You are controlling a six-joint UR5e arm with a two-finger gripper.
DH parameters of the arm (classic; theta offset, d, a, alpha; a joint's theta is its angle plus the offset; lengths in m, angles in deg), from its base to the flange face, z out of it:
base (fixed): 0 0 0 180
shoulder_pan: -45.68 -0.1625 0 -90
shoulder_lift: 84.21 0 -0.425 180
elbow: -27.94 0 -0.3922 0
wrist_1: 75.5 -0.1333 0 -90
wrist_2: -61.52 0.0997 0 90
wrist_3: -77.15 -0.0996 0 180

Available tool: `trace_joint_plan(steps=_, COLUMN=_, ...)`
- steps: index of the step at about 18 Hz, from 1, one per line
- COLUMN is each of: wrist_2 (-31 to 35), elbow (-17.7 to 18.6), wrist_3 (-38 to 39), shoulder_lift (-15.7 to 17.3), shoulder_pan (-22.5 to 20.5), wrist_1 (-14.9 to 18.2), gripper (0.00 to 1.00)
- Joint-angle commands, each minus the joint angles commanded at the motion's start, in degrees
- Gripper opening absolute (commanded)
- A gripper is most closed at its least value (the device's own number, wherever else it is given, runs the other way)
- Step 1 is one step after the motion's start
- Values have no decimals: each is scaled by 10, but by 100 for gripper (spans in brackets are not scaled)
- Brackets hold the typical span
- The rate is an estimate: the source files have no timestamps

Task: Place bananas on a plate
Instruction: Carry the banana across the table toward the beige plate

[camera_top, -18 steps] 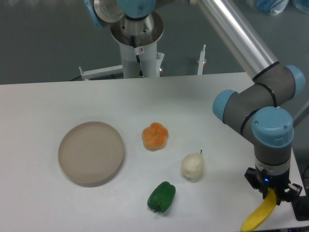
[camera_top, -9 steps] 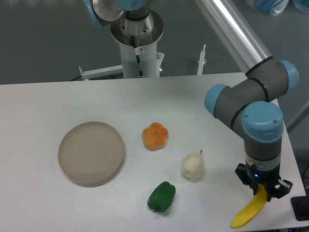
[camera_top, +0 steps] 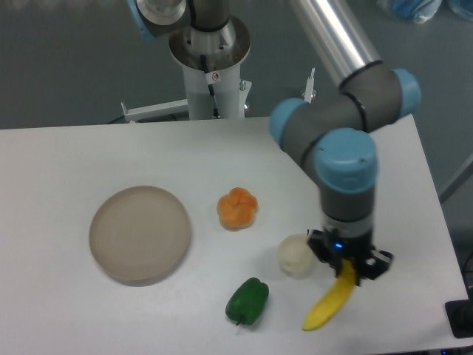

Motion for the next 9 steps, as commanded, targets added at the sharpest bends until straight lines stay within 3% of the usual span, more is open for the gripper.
trace_joint_plan(steps=1, wrist_2=-5, elbow=18, wrist_3=32, shoulder_lift=12, shoulder_pan=9, wrist_1=2, gripper=26)
trace_joint_plan(steps=2, wrist_2=-27, elbow=72, wrist_3=147, shoulder_lift=43, shoulder_pan=68, wrist_1=2, gripper=26)
trace_joint_plan(steps=3, wrist_2=-34, elbow=82, wrist_3=176, shoulder_lift=49, shoulder_pan=86, wrist_1=-1, gripper=26)
trace_joint_plan(steps=9, wrist_2=-55, elbow=83, wrist_3=277, shoulder_lift=48, shoulder_pan=161, wrist_1=-5, gripper=26)
